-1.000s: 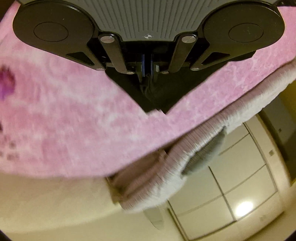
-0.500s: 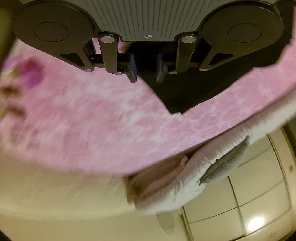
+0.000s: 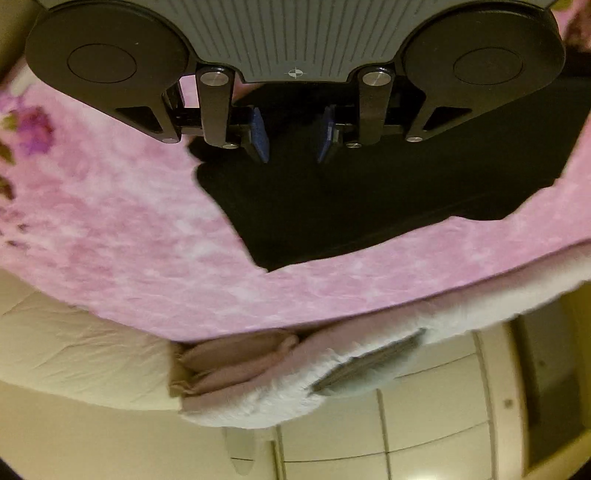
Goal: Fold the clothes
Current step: 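Lay the folded trousers down and open both grippers, then pull both grippers back above the folded black trousers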
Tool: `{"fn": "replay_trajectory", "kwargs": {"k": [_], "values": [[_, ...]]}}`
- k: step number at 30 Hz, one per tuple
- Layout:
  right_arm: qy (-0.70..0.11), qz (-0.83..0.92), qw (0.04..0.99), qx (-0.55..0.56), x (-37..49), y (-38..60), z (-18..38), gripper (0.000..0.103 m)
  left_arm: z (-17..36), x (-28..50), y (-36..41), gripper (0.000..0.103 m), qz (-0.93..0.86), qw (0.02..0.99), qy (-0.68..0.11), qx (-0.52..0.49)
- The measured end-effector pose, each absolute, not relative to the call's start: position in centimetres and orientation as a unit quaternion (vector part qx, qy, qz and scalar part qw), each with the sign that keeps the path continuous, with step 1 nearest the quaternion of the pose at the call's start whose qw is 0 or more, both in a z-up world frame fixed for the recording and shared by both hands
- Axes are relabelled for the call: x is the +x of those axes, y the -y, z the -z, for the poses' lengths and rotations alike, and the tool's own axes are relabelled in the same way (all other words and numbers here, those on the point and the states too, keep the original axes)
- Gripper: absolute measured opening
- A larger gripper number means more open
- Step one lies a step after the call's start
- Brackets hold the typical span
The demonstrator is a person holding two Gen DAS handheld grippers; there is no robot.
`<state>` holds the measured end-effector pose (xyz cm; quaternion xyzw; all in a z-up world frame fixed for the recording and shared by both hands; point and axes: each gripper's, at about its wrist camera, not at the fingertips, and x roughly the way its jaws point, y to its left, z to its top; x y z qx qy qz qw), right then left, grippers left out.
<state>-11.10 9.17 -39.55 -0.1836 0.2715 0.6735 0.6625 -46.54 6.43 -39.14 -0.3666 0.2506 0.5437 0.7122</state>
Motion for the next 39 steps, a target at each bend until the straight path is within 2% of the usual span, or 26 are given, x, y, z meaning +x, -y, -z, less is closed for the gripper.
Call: {"fn": "replay_trajectory", "kwargs": {"k": [2,4,11,18,28,39], "values": [[-0.299,-0.667,0.650,-0.209,-11.1,-9.9,40.7,0.036,39.2,-46.1,-6.2,0.023,-0.555,0.703,-0.258,-0.361],[-0.295,-0.659,0.660,-0.208,-11.2,-9.3,40.5,0.036,38.0,-45.6,-5.3,0.024,-0.567,0.701,-0.260,-0.344],[-0.301,-0.662,0.670,-0.152,-12.8,-3.3,36.3,0.037,34.9,-44.8,-1.4,0.028,-0.579,0.705,-0.256,-0.321],[-0.322,-0.653,0.666,-0.161,-14.5,1.0,35.3,0.037,33.0,-44.4,2.3,0.030,-0.581,0.706,-0.250,-0.320],[-0.290,-0.669,0.666,-0.155,-16.6,4.9,32.7,0.037,29.7,-44.2,6.4,0.036,-0.602,0.709,-0.234,-0.283],[-0.285,-0.682,0.657,-0.151,-17.3,6.2,31.7,0.037,29.0,-44.0,8.4,0.039,-0.608,0.708,-0.237,-0.270]]}}
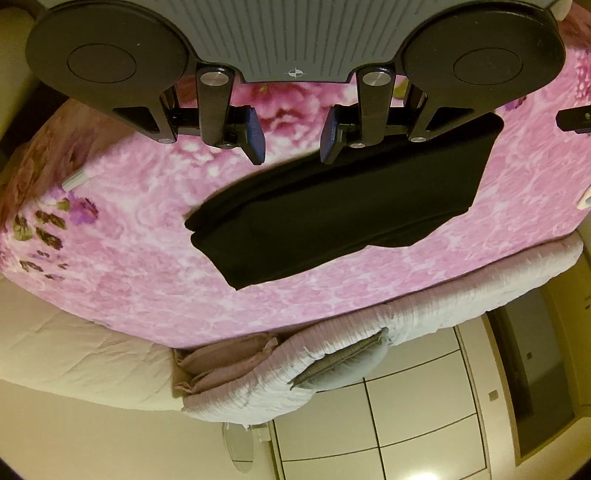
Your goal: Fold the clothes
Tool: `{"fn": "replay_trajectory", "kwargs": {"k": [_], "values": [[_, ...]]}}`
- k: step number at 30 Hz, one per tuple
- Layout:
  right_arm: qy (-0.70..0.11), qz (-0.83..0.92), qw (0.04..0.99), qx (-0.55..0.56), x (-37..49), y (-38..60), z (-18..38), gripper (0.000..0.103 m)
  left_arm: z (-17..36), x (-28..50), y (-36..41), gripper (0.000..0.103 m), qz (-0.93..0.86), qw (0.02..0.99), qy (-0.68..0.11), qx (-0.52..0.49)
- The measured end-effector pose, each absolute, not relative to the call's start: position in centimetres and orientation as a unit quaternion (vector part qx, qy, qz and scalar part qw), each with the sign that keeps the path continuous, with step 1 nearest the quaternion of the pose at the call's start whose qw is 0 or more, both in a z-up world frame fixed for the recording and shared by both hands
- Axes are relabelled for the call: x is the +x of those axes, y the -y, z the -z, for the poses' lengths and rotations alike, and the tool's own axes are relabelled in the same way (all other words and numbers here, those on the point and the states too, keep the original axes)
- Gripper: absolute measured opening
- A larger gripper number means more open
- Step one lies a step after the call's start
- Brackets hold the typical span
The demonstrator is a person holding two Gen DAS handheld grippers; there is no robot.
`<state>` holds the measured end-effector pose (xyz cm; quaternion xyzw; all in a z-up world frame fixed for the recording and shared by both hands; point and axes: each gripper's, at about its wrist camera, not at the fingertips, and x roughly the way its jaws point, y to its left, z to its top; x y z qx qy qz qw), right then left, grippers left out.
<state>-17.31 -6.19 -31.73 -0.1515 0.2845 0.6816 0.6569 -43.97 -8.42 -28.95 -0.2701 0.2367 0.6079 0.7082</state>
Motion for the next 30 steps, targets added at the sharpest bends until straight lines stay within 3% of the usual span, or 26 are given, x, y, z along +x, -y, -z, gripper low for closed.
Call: {"fn": "replay_trajectory", "kwargs": {"k": [7,13,17,25,30], "values": [[-0.301,-0.671,0.659,-0.162,-17.0,5.5,32.8,0.037,30.8,-45.3,7.6,0.045,-0.590,0.713,-0.210,-0.315],[-0.341,-0.648,0.659,-0.172,-15.8,4.0,35.2,0.037,36.7,-51.2,5.6,0.047,-0.547,0.657,-0.022,-0.518],[-0.369,-0.631,0.659,-0.173,-14.5,2.7,36.9,0.037,40.2,-53.5,3.9,0.048,-0.539,0.606,0.080,-0.580],[-0.452,-0.607,0.647,-0.096,-10.1,-1.7,39.2,0.037,45.0,-54.9,0.6,0.049,-0.546,0.534,0.154,-0.627],[-0.506,-0.592,0.628,-0.010,-7.1,-4.5,40.3,0.037,45.3,-53.9,-0.8,0.049,-0.550,0.553,0.153,-0.607]]}}
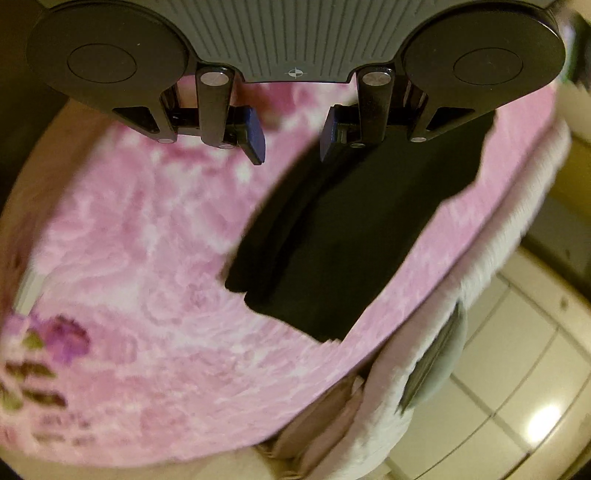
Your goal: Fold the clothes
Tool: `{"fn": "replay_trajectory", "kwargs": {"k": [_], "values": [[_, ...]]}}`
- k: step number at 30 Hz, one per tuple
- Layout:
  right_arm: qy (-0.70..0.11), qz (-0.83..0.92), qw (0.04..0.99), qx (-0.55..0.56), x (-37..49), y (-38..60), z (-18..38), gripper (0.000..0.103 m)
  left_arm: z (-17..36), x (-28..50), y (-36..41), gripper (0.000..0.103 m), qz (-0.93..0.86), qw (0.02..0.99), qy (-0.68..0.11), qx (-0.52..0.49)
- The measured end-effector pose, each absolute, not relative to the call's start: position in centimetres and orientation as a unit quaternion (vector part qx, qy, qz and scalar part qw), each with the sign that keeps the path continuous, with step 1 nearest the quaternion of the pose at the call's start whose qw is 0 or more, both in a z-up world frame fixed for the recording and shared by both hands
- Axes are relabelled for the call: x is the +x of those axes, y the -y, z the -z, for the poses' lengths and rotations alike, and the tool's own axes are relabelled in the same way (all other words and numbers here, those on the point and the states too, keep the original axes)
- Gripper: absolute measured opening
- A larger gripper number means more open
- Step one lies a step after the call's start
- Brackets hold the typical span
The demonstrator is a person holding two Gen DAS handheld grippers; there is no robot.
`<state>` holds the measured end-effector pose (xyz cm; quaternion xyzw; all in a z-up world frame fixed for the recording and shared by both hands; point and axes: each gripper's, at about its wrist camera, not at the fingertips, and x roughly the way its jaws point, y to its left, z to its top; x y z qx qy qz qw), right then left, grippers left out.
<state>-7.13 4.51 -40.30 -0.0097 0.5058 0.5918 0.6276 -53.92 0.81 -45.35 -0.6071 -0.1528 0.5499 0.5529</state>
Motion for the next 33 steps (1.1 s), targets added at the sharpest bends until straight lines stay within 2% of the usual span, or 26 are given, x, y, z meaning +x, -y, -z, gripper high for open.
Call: {"fn": "replay_trajectory", "kwargs": {"k": [4,5,6,9,14,20,26,30,33], "values": [[-0.523,-0.583,0.622,0.020,-5.7,-6.0,41.0,0.037,45.2,-52.9,-2.0,0.043,-0.553,0.569,0.133,-0.593],[-0.522,-0.582,0.623,0.022,-5.5,-6.2,41.0,0.037,44.9,-52.7,-2.1,0.026,-0.562,0.570,0.114,-0.588],[-0.520,-0.584,0.624,0.020,-5.3,-6.3,41.0,0.037,44.5,-52.4,-2.3,0.017,-0.574,0.571,0.089,-0.581],[-0.503,-0.583,0.638,0.001,-4.7,-6.5,41.1,0.037,42.7,-51.1,-2.8,0.013,-0.605,0.585,0.025,-0.539],[-0.465,-0.579,0.669,-0.031,-3.2,-6.3,40.6,0.037,37.2,-45.5,-5.3,0.012,-0.644,0.647,-0.134,-0.387],[-0.448,-0.575,0.684,-0.024,-1.2,-5.7,40.3,0.037,33.3,-34.3,-9.2,0.012,-0.553,0.768,-0.222,-0.236],[-0.443,-0.572,0.690,-0.024,-0.1,-5.4,40.3,0.037,39.1,-26.3,-11.0,0.015,-0.455,0.803,-0.292,-0.250],[-0.450,-0.568,0.689,-0.024,0.3,-5.0,40.6,0.037,40.0,-26.4,-11.4,0.024,-0.441,0.810,-0.273,-0.273],[-0.453,-0.571,0.684,-0.020,0.1,-4.8,40.6,0.037,38.5,-28.8,-11.5,0.025,-0.424,0.808,-0.250,-0.324]]}}
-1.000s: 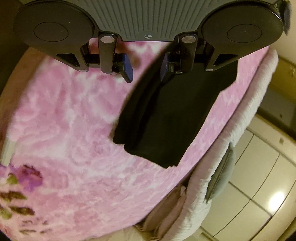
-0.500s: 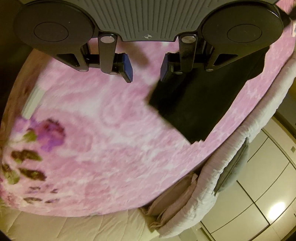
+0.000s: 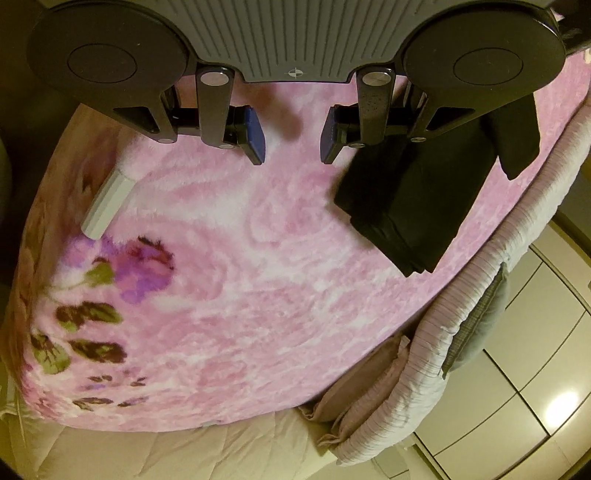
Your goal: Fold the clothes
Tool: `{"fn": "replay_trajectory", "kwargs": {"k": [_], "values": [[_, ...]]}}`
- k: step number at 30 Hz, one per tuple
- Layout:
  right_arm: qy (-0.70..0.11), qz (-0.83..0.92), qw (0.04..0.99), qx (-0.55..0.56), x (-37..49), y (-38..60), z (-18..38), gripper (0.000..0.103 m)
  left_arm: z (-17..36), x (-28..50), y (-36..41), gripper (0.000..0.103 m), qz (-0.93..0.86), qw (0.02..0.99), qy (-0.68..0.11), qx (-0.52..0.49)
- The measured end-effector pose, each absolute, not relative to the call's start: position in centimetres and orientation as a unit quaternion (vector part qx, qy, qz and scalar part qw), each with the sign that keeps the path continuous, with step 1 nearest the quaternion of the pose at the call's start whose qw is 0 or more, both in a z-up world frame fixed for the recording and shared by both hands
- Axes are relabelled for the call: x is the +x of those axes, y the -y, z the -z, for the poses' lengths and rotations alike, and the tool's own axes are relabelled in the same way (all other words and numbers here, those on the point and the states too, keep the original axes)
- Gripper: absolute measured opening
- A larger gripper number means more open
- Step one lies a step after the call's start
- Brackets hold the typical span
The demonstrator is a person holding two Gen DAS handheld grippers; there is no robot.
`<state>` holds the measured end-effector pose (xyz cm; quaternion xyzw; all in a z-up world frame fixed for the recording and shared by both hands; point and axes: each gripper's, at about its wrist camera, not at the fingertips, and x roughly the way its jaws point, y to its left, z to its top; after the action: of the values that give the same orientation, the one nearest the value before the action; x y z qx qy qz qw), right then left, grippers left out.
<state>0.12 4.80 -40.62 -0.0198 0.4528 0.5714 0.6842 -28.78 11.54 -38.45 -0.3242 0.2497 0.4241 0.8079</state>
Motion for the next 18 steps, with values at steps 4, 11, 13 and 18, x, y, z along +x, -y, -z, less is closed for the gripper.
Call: {"fn": "replay_trajectory", "kwargs": {"k": [4,11,13,18], "values": [[-0.449,-0.619,0.645,0.000,-1.6,-4.7,39.8,0.037,36.3,-32.6,-9.9,0.026,-0.452,0.794,-0.243,-0.326],[-0.490,-0.717,0.495,0.001,-8.6,-7.6,40.4,0.037,37.4,-37.9,-9.6,0.026,-0.503,0.745,-0.241,-0.365],[-0.497,-0.720,0.485,-0.013,-10.4,-8.7,40.9,0.037,37.8,-38.8,-9.7,0.026,-0.504,0.741,-0.234,-0.376],[-0.563,-0.688,0.458,-0.013,-12.3,-11.4,42.3,0.037,38.5,-39.7,-9.8,0.026,-0.504,0.744,-0.224,-0.377]]}}
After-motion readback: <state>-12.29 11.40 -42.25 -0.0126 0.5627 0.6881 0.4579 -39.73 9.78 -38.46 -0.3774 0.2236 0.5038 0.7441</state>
